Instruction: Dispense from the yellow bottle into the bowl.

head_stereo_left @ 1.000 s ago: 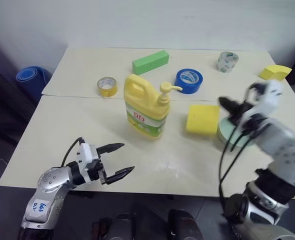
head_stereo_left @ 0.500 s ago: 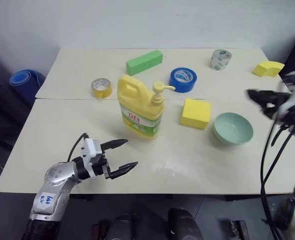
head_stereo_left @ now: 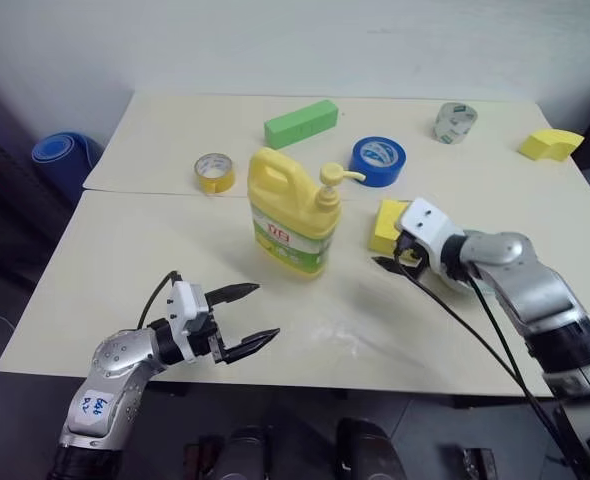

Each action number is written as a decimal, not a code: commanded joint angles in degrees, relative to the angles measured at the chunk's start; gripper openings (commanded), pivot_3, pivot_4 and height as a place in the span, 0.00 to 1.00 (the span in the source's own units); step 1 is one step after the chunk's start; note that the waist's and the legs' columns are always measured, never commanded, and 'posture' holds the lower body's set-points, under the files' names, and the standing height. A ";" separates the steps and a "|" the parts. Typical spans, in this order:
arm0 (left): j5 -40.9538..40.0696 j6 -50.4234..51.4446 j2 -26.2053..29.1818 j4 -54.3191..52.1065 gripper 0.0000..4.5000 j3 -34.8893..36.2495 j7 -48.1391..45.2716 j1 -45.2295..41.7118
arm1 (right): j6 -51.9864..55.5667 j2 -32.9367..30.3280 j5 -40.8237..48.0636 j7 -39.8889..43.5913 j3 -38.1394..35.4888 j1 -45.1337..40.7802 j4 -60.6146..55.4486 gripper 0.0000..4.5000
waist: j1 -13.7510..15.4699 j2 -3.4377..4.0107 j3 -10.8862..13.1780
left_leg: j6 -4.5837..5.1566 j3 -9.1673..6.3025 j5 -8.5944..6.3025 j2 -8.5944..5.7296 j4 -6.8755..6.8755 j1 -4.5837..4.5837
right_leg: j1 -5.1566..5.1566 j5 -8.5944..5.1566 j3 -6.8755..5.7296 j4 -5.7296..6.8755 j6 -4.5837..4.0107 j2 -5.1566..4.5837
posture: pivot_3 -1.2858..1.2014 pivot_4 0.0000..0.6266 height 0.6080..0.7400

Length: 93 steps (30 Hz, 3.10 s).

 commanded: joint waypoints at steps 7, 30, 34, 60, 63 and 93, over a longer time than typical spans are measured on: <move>0.08 -0.22 -0.72 -0.71 1.00 -0.73 0.03 -2.19 | -18.84 8.35 -15.01 0.84 5.57 -14.56 38.29 0.99 | -0.79 0.00 0.00 | -0.01 -0.07 0.01 0.02 0.00 -0.03 | 0.02 0.00 -0.09 0.02 0.00 0.00 | 0.52 0.24 1.00; 0.79 -0.94 -1.57 -1.63 1.00 -0.45 2.17 -2.44 | -23.18 9.07 -9.56 5.25 -9.27 -15.10 33.75 0.19 | -1.28 0.00 -0.01 | -0.03 -0.46 0.01 0.07 0.02 0.23 | 0.54 0.00 -0.41 -0.10 0.00 0.00 | 0.52 0.24 1.00; 0.78 -1.04 -1.52 -1.20 1.00 -0.27 2.10 -2.78 | -16.72 6.34 -2.88 9.26 -16.02 -12.40 23.34 0.16 | -1.14 0.10 0.05 | -0.03 -0.46 0.01 0.07 0.01 0.19 | 0.49 0.00 -0.43 -0.11 0.00 0.00 | 0.52 0.24 1.00; -10.96 12.10 0.09 -8.79 1.00 -2.35 -2.88 -11.96 | -28.77 -15.95 -12.62 -9.45 -22.21 -11.35 61.72 0.56 | -1.32 0.41 0.19 | -0.02 -0.29 0.02 0.07 -0.11 0.19 | 0.50 0.00 -0.39 -0.29 0.00 -0.01 | 0.52 0.24 1.00; -10.65 12.17 -0.38 -10.50 1.00 -1.85 -1.71 -10.33 | -31.75 -18.71 -11.11 -7.23 -23.86 -11.49 61.09 0.78 | -1.12 0.49 0.24 | -0.02 -0.30 0.02 0.05 -0.09 0.18 | 0.50 0.00 -0.36 -0.30 0.00 -0.02 | 0.52 0.24 1.00; -7.37 9.95 0.07 -8.67 1.00 -2.12 -0.72 -5.80 | -15.26 -1.61 11.73 2.95 -31.69 35.51 -11.58 0.99 | 1.88 0.43 0.26 | -0.02 -0.42 0.02 0.00 0.15 0.28 | 0.93 0.01 -0.41 -0.56 0.01 0.00 | 0.52 0.24 1.00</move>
